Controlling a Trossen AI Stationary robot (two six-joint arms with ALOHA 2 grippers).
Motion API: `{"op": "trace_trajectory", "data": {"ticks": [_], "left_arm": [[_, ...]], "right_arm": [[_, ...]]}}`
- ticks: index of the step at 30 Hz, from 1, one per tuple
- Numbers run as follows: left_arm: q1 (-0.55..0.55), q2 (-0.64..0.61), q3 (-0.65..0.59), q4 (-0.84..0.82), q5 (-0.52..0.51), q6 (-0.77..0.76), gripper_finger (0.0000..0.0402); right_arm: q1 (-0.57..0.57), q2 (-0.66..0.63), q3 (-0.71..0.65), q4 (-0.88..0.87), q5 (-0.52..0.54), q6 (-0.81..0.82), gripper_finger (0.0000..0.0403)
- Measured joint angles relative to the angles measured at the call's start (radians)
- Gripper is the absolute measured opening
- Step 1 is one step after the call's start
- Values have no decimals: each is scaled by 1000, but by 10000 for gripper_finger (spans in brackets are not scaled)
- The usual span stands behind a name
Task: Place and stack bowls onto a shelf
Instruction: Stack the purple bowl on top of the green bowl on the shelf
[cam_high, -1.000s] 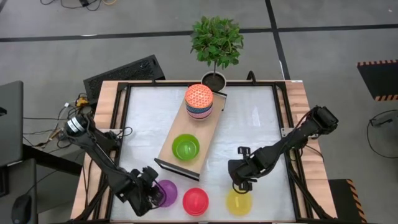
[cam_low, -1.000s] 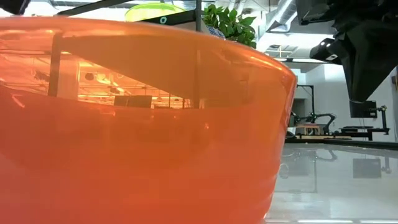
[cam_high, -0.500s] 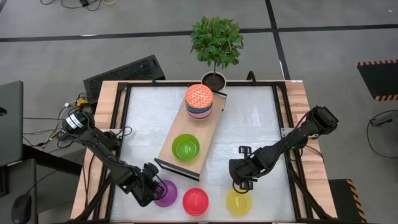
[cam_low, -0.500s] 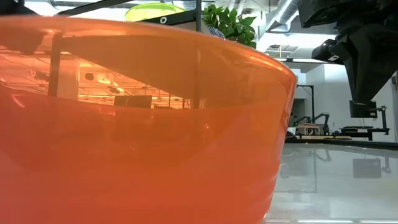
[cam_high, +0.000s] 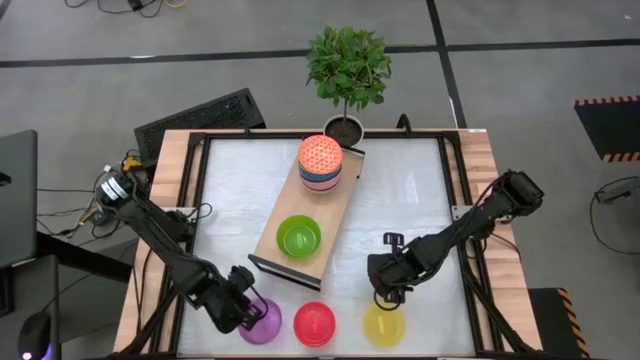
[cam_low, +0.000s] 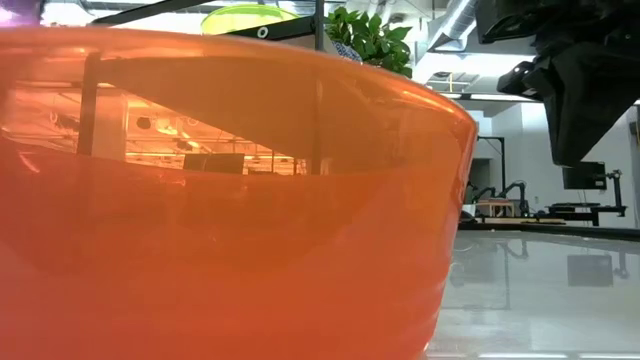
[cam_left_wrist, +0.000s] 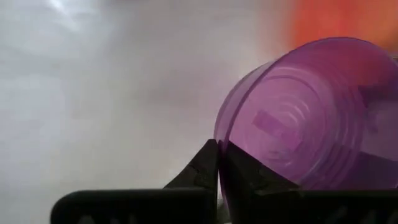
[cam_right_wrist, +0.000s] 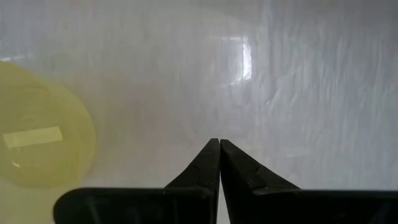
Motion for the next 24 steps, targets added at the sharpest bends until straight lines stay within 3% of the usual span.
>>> {"op": "trace_trajectory", "data": {"ticks": [5, 9, 13, 16, 19, 24], "left_arm": [[0, -92, 135, -4, -41, 11, 0], [17, -163, 283, -67, -225, 103, 0], [84, -205, 456, -313, -474, 192, 0], [172, -207, 568, -470, -570, 273, 0], [291, -206, 622, -501, -552, 384, 0], [490, -200, 619, -503, -357, 542, 0]], "right_arm": [[0, 0, 0, -5, 5, -4, 38], [-6, 0, 0, -8, 26, -5, 38], [-15, 0, 0, -5, 39, -5, 38], [-15, 0, 0, 0, 56, -6, 38], [-15, 0, 0, 0, 64, -7, 38], [-20, 0, 0, 0, 75, -7, 38]]}}
